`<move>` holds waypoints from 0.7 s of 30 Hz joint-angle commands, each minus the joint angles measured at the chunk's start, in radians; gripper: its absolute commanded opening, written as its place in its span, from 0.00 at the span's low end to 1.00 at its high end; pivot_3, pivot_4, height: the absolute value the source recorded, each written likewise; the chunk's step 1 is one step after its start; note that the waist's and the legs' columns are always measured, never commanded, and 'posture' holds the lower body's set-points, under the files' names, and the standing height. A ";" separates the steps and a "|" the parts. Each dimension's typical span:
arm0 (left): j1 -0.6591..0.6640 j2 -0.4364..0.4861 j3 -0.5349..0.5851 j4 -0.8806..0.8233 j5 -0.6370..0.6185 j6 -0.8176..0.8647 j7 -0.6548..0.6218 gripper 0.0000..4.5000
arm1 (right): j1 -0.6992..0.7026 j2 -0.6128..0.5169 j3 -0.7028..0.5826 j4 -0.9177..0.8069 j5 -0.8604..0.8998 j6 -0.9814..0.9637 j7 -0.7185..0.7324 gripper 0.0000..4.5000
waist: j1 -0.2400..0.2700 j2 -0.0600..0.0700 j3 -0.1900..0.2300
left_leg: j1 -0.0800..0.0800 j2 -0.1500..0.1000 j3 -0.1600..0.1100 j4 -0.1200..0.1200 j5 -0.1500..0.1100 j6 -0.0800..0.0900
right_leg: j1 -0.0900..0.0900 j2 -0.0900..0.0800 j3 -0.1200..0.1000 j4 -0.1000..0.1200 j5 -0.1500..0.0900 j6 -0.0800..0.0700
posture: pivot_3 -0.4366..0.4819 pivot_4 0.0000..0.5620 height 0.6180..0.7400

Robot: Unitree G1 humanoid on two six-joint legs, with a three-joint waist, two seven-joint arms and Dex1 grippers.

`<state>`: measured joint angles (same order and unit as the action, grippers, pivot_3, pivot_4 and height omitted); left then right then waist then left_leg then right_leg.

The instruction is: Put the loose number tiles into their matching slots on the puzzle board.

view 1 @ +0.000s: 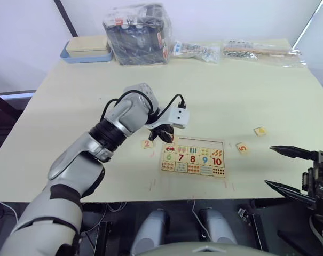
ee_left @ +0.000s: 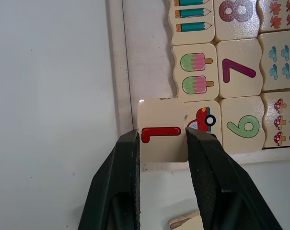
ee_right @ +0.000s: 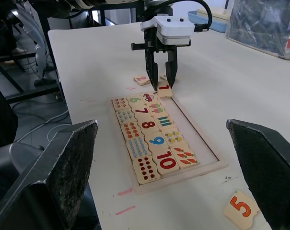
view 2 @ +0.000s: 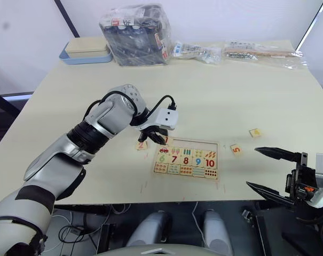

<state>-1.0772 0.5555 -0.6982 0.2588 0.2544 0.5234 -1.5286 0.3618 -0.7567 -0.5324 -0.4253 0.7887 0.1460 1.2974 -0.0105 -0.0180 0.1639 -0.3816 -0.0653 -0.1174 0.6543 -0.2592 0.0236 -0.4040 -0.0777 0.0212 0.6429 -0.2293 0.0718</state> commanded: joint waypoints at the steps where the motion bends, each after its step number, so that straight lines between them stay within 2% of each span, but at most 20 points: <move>1: 0.001 -0.002 0.002 -0.008 0.016 -0.006 0.001 0.21 | 0.004 0.007 -0.034 -0.039 0.005 -0.021 -0.009 1.00 | 0.000 0.000 0.000 | 0.000 0.000 0.000 0.000 0.000 0.000 | 0.000 0.000 0.000 0.000 0.000 0.000 | 0.48 0.27 1.00; 21: 0.012 -0.029 -0.002 0.021 0.054 -0.017 0.007 0.21 | 0.022 0.016 -0.036 -0.053 -0.003 -0.029 -0.026 1.00 | 0.001 0.000 0.000 | 0.000 0.000 0.000 0.000 0.000 0.000 | 0.000 0.000 0.000 0.000 0.000 0.000 | 0.48 0.27 1.00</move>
<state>-1.0605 0.5316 -0.6994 0.2881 0.2969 0.5093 -1.5195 0.3794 -0.7445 -0.5324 -0.4529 0.7761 0.1294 1.2761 -0.0097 -0.0179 0.1638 -0.3815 -0.0654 -0.1173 0.6546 -0.2592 0.0236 -0.4039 -0.0778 0.0212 0.6430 -0.2292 0.0719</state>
